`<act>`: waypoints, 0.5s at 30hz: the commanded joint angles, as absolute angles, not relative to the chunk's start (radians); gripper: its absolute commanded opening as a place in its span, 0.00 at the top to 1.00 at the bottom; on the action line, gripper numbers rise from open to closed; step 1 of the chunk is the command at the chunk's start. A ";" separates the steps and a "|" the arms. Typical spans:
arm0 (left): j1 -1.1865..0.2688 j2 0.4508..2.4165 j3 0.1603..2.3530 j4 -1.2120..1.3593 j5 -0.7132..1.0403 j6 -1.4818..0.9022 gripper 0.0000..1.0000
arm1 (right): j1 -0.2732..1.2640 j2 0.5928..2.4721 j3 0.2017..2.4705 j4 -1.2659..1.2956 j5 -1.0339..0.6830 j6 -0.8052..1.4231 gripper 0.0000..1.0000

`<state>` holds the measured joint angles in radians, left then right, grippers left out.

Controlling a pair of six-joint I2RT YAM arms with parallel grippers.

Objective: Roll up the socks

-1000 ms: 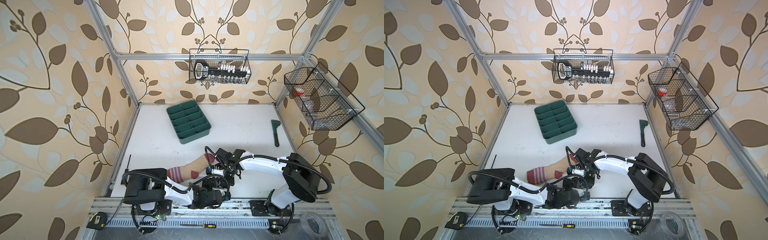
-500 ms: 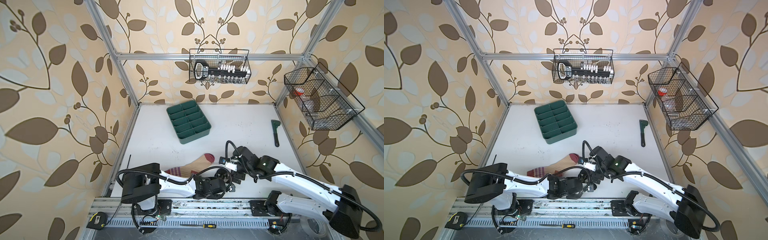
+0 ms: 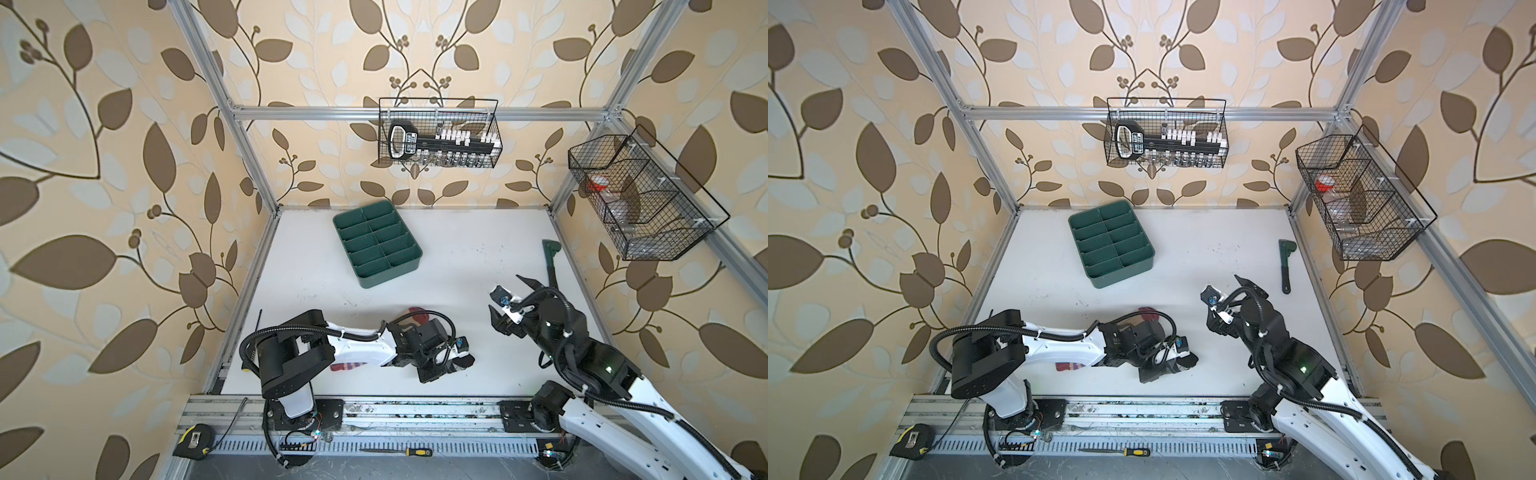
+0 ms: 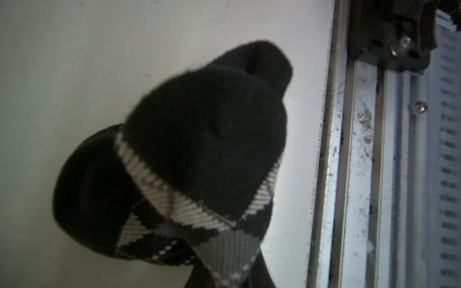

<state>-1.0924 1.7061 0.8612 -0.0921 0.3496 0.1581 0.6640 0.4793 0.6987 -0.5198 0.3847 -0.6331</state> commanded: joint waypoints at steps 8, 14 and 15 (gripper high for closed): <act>-0.928 1.907 0.923 -0.375 0.741 0.056 1.00 | 0.734 0.418 0.652 -0.812 0.122 -1.059 0.03; -0.845 1.963 0.905 -0.320 0.850 -0.017 0.99 | 1.035 0.517 0.595 -0.772 0.282 -1.021 0.06; -0.841 1.974 0.912 -0.324 0.853 -0.020 0.99 | 1.106 0.537 0.572 -0.752 0.329 -1.014 0.06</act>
